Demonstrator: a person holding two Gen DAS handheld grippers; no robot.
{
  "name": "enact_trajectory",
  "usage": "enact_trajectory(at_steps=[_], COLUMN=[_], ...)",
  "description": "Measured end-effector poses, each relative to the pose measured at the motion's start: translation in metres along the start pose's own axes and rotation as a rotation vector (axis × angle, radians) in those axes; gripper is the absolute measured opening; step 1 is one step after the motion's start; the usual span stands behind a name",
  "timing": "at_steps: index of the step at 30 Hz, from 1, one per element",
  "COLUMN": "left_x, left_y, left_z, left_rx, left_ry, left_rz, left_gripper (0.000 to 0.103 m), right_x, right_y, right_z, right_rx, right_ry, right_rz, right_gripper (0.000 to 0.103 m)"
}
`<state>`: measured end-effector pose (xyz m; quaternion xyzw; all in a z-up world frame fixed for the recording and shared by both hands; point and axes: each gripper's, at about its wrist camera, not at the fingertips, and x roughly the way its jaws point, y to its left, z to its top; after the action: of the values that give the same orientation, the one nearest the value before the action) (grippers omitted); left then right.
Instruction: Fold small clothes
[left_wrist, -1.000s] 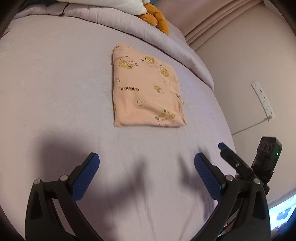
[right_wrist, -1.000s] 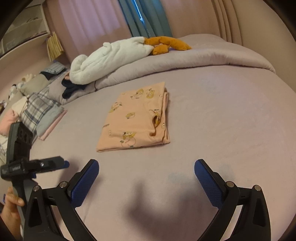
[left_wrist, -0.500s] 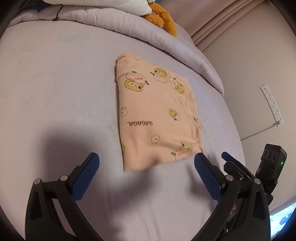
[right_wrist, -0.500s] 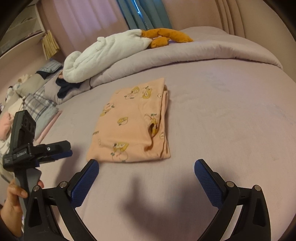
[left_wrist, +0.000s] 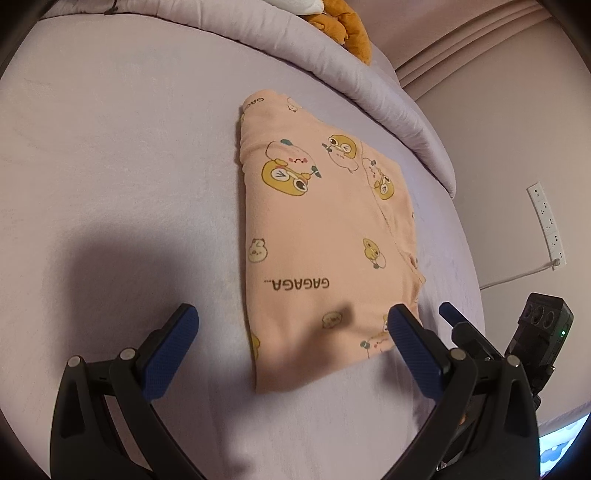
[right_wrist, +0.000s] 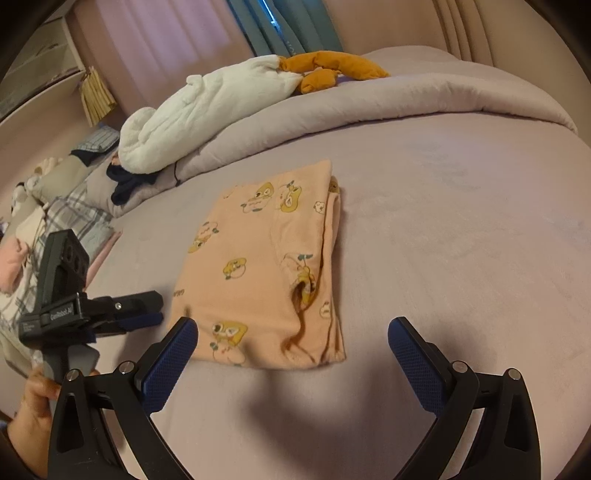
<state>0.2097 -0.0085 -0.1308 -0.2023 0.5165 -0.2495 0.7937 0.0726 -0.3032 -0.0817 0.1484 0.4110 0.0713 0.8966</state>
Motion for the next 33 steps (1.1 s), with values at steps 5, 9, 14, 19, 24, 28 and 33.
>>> enact_trajectory(at_steps=[5, 9, 14, 19, 24, 28, 33], left_x=[0.002, 0.008, 0.016, 0.023, 0.030, 0.036, 0.043], left_y=[-0.001, -0.004, -0.005, -0.009, -0.011, -0.013, -0.012], left_z=[0.004, 0.008, 0.012, 0.017, 0.023, 0.030, 0.041], left_rx=[0.015, 0.027, 0.034, 0.034, 0.031, 0.030, 0.004], left_ry=[0.002, 0.007, 0.020, 0.027, 0.039, 0.046, 0.055], left_rz=[-0.004, -0.011, -0.024, -0.039, -0.058, -0.058, -0.081], left_gripper=[0.102, 0.102, 0.102, 0.102, 0.102, 0.102, 0.102], right_x=[0.007, 0.011, 0.019, 0.030, 0.041, 0.049, 0.058], right_y=[-0.002, -0.004, -0.011, -0.016, -0.021, -0.024, -0.030], right_z=[0.004, 0.007, 0.010, 0.011, 0.011, 0.015, 0.021], right_rx=[0.014, 0.017, 0.034, 0.065, 0.119, 0.161, 0.224], right_ry=[0.004, 0.005, 0.016, 0.041, 0.076, 0.085, 0.102], right_rz=[0.010, 0.011, 0.018, 0.035, 0.092, 0.135, 0.189], right_gripper=[0.102, 0.102, 0.102, 0.102, 0.102, 0.102, 0.102])
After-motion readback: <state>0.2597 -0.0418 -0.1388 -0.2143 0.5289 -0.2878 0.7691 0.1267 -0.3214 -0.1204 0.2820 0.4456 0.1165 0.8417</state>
